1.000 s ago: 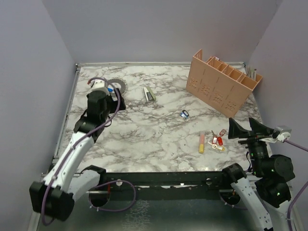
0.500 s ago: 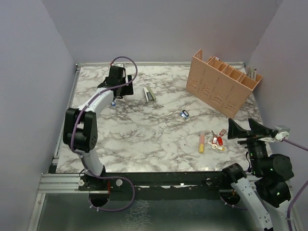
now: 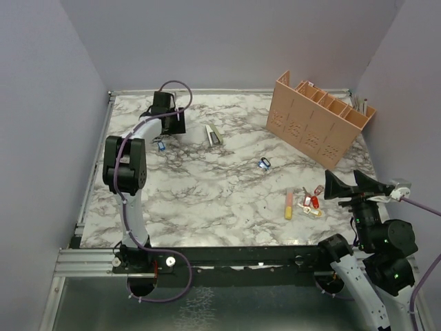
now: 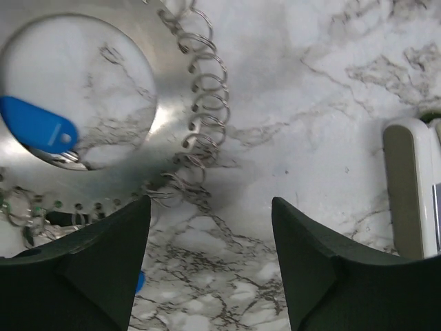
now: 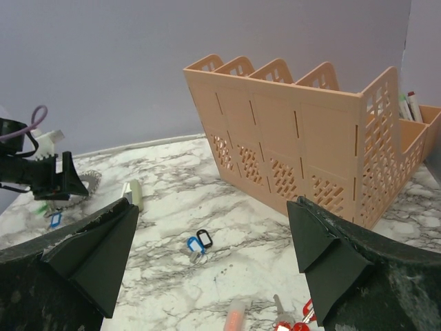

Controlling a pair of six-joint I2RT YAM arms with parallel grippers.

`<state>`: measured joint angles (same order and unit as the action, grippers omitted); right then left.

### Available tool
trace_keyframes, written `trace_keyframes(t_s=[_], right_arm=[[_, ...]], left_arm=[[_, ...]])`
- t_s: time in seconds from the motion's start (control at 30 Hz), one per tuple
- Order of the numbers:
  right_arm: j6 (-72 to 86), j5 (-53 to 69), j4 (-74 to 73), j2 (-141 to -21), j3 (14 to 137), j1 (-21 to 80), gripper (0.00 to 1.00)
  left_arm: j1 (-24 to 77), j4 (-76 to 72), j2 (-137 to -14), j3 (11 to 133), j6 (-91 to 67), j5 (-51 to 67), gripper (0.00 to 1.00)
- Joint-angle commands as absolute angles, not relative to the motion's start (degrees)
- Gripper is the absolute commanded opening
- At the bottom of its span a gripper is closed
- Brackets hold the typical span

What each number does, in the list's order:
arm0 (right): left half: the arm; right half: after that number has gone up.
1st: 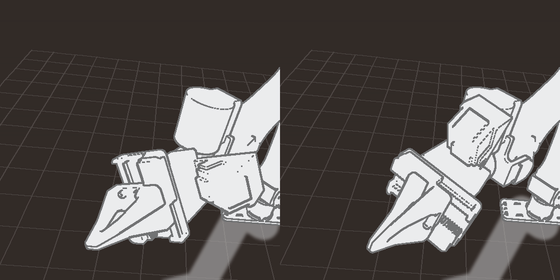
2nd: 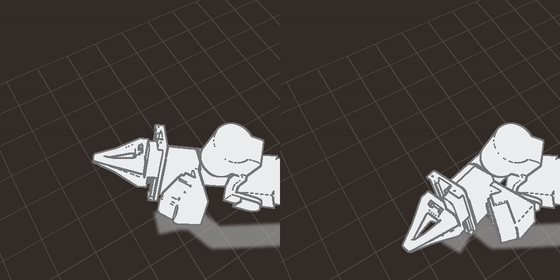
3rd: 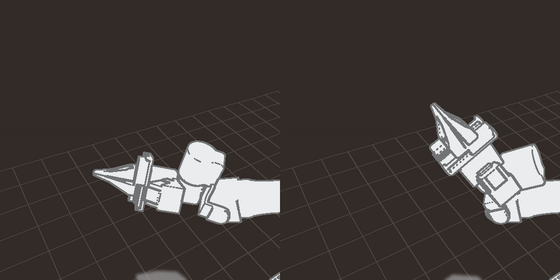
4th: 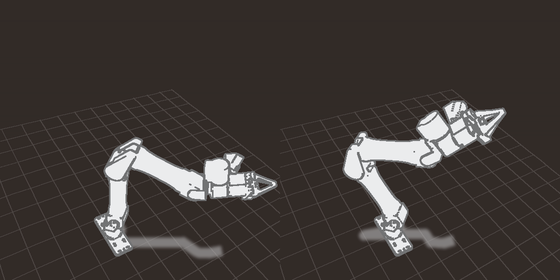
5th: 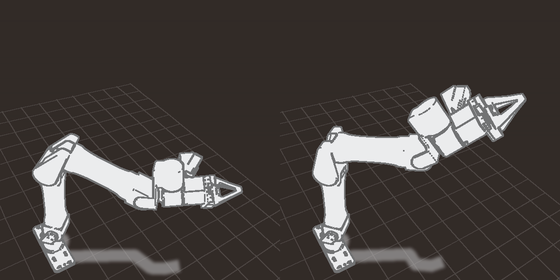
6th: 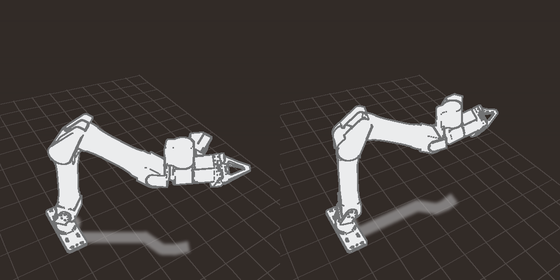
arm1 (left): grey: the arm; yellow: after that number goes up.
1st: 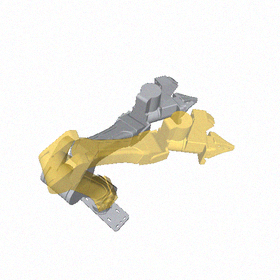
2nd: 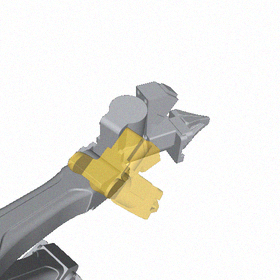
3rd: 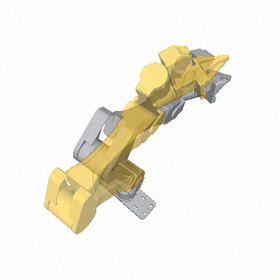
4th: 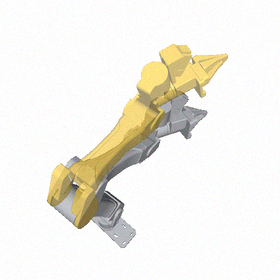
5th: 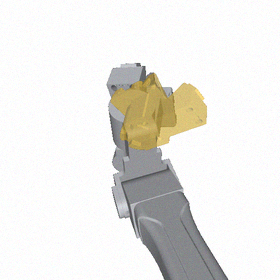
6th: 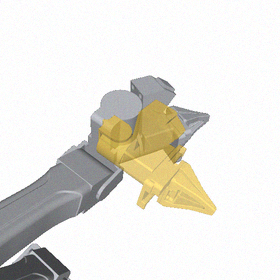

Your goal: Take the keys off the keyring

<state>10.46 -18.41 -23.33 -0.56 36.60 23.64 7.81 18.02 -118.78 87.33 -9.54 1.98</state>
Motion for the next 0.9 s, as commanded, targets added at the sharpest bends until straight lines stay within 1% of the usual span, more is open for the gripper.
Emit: trace_keyframes(t_s=[0.0, 0.1, 0.4, 0.63, 0.77, 0.87], right_arm=[[9.5, -17.57, -23.77, 4.92, 35.5, 24.02, 1.0], [9.33, -18.2, -23.86, 4.92, 35.45, 24.0, 1.0], [8.95, -17.87, -23.59, 4.9, 35.11, 24.02, 1.0], [9.04, -17.19, -23.94, 4.99, 35.43, 24.01, 1.0], [9.22, -17.04, -24.39, 4.97, 35.89, 24.04, 1.0], [9.36, -17.3, -24.92, 5.01, 36.12, 24.0, 1.0]], left_arm=[[2.66, 16.8, -121.97, 91.17, -9.71, 10.9, 0.72], [1.41, 16.79, -124.09, 92.01, -9.94, 13.81, 0.72], [0.69, 17.02, -127.42, 91.91, -8.34, 14.77, 0.73], [4.49, 21.08, -127.61, 90.54, -5.54, 9.46, 0.71], [7.44, 23.03, -124.26, 87.29, -5.77, 6.72, 0.67], [9.64, 24.5, -120.9, 83.84, -6.88, 3.28, 0.66]])
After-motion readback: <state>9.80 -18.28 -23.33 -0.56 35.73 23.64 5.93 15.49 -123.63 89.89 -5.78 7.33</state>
